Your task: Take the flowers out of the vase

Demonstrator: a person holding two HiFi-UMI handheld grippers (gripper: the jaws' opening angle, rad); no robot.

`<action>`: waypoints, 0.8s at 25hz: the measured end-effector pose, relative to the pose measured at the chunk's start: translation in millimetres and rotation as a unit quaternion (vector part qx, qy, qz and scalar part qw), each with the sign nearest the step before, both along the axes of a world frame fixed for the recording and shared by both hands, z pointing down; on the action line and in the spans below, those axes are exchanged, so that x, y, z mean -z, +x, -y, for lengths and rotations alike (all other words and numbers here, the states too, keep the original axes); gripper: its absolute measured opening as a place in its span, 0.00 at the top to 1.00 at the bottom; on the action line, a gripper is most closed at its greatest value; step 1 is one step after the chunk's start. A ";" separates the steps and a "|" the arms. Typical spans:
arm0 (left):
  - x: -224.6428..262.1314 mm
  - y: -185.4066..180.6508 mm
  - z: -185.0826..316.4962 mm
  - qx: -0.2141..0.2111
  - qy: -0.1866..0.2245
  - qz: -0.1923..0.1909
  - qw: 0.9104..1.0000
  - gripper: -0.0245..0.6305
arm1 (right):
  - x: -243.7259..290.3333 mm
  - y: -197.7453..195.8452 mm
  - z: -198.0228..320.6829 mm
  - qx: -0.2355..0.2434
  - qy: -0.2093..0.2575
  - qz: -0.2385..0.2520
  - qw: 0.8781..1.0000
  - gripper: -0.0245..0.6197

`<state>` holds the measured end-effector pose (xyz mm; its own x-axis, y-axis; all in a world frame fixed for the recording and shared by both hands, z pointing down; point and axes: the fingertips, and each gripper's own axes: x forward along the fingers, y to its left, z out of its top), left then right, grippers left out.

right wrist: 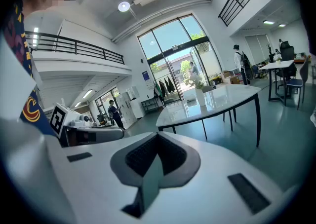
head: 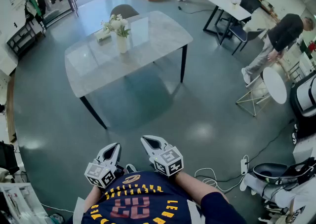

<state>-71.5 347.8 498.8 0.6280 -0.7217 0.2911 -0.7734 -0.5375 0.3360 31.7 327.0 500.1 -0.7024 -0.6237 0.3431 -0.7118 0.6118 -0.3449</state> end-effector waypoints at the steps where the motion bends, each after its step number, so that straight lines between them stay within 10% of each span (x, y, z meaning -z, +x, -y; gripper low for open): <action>1: -1.0 1.4 0.1 0.000 0.000 0.001 1.000 0.96 | -1.2 1.1 -0.4 0.001 0.000 0.000 1.000 0.95; 20: -3.2 88.6 -6.9 0.011 0.005 0.023 1.000 0.96 | -7.8 83.3 -0.9 0.010 0.002 0.031 0.999 0.95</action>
